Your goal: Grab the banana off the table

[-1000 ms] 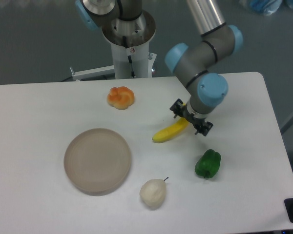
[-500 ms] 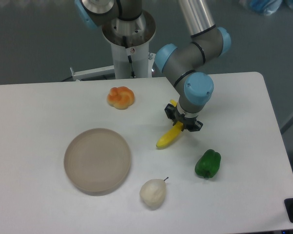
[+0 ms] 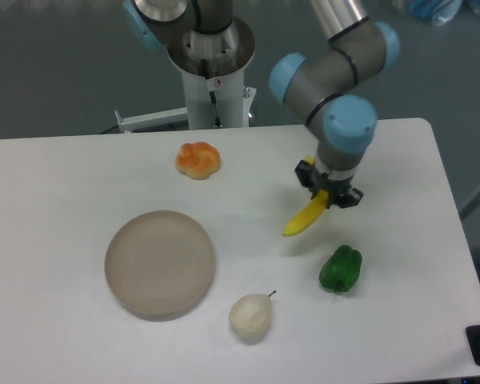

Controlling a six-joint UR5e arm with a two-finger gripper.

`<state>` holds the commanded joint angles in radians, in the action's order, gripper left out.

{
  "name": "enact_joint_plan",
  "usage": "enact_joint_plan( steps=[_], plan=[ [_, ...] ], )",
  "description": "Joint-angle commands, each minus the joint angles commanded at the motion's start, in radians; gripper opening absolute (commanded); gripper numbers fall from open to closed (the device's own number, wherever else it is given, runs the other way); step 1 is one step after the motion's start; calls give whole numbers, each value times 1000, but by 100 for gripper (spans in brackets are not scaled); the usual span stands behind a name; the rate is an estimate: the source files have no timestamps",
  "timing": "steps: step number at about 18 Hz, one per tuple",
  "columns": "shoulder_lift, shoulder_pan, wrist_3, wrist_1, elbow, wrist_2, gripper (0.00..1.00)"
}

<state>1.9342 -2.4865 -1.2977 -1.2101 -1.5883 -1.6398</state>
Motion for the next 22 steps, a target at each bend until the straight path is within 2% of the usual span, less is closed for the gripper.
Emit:
enact_joint_plan(
  steps=[3,7,9,11,12,15,22],
  plan=[
    [44,-14,-28,-25,95,12,0],
    [193,-37,-55,-37,273,5,0],
    [227,-58,-84,-75,335,15,0],
    [268,-63,-168,-127,405,32,0],
    [282,-63,-184,-135,428,35,0],
    [292,-63,-204,-135,450,66,0],
    [289,-58,-233,-138,449,60,0]
  ],
)
